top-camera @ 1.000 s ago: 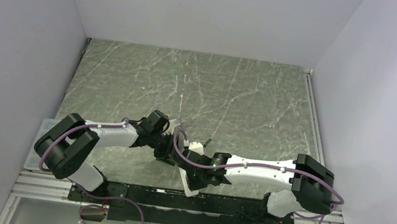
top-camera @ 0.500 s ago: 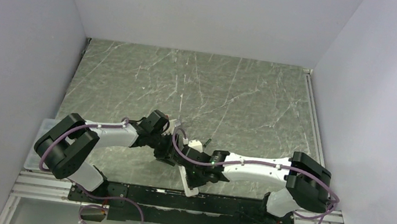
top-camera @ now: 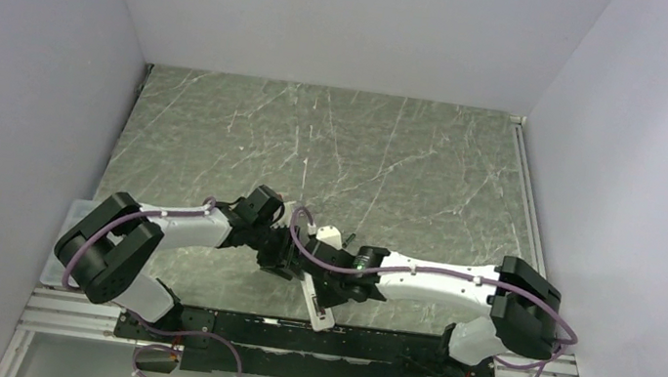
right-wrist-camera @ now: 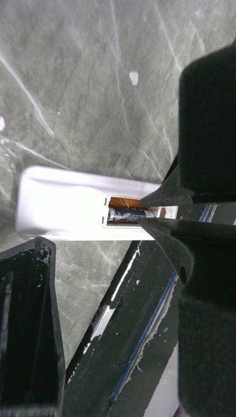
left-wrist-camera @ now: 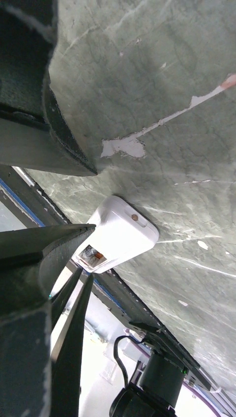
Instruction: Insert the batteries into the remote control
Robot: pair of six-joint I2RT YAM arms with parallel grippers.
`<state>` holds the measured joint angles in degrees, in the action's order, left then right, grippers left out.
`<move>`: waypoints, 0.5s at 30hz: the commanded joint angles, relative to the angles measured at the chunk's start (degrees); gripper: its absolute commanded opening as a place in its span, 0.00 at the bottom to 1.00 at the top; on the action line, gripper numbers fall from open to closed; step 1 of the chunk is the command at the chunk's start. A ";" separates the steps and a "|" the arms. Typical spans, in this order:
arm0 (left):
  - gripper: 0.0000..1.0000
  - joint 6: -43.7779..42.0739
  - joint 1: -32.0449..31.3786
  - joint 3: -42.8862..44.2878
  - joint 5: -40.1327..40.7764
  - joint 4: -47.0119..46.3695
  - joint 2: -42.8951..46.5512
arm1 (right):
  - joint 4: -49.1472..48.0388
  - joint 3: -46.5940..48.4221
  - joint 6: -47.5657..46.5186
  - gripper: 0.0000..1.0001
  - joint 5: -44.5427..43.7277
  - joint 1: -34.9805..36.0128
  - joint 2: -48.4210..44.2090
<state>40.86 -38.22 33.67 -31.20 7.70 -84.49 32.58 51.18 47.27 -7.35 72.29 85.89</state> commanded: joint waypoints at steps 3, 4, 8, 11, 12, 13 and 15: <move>0.46 -3.39 0.01 3.79 2.39 4.91 2.86 | 6.55 5.27 -2.13 0.23 -6.86 -0.96 -5.77; 0.46 -3.71 0.04 4.26 2.78 5.74 3.17 | 6.77 5.22 -2.64 0.25 -7.29 -1.54 -6.37; 0.46 -4.83 0.08 6.28 4.19 9.16 4.82 | 5.25 3.85 -5.84 0.31 -6.60 -5.67 -9.16; 0.46 -4.70 0.09 6.91 5.08 10.85 7.20 | 4.11 4.40 -8.85 0.37 -7.99 -8.98 -9.84; 0.46 -4.45 0.08 7.00 5.40 11.29 8.02 | 3.75 4.83 -9.57 0.41 -8.94 -9.68 -9.70; 0.47 -4.08 0.12 7.02 5.78 11.79 8.80 | 3.13 5.29 -10.24 0.45 -10.04 -10.39 -9.38; 0.47 -3.35 0.11 7.02 6.46 12.65 10.60 | 1.75 5.80 -11.19 0.54 -12.58 -11.84 -8.52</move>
<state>37.52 -38.22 38.79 -26.79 17.43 -77.82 36.91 54.37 40.14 -14.31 62.57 77.30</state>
